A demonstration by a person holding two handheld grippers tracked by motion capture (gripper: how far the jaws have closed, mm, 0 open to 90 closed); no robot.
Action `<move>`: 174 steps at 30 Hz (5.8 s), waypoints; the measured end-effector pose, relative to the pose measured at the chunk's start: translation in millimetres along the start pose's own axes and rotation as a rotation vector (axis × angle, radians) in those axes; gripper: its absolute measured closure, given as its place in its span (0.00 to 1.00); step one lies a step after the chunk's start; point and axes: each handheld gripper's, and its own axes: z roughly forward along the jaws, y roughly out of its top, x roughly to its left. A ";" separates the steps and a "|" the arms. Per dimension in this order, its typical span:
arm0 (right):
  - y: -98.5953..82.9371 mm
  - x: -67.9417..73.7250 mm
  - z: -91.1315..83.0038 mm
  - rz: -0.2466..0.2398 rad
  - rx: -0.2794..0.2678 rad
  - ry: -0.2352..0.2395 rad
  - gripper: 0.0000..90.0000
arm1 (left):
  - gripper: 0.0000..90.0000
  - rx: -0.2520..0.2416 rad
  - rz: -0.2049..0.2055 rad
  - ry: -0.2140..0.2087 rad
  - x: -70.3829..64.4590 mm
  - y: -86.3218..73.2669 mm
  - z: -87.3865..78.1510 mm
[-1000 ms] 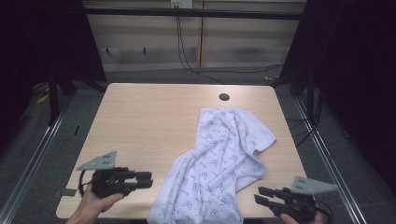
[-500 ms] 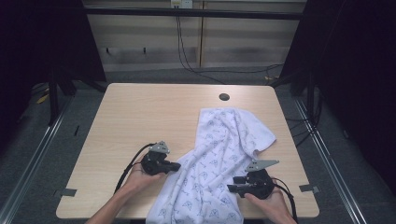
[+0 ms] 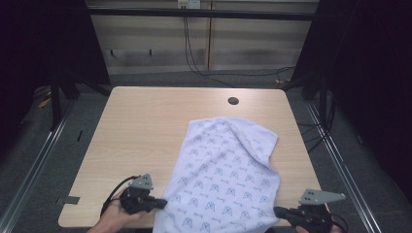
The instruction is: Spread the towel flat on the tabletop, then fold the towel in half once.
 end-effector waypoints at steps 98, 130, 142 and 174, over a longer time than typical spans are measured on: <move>71.5 -76.8 94.1 -0.018 -0.079 -0.094 0.67 | 0.68 -0.103 0.045 0.105 24.0 105.4 91.4; 81.5 -86.8 101.4 -0.028 -0.052 -0.114 0.63 | 0.89 -0.465 -0.264 0.337 131.4 86.5 -17.3; 90.0 -105.9 126.0 -0.060 0.024 -0.209 0.66 | 0.65 -0.174 -0.051 0.246 86.7 90.4 38.8; 103.2 -107.3 123.9 -0.053 -0.023 -0.178 0.63 | 0.67 -0.289 -0.193 0.301 107.0 65.0 -9.3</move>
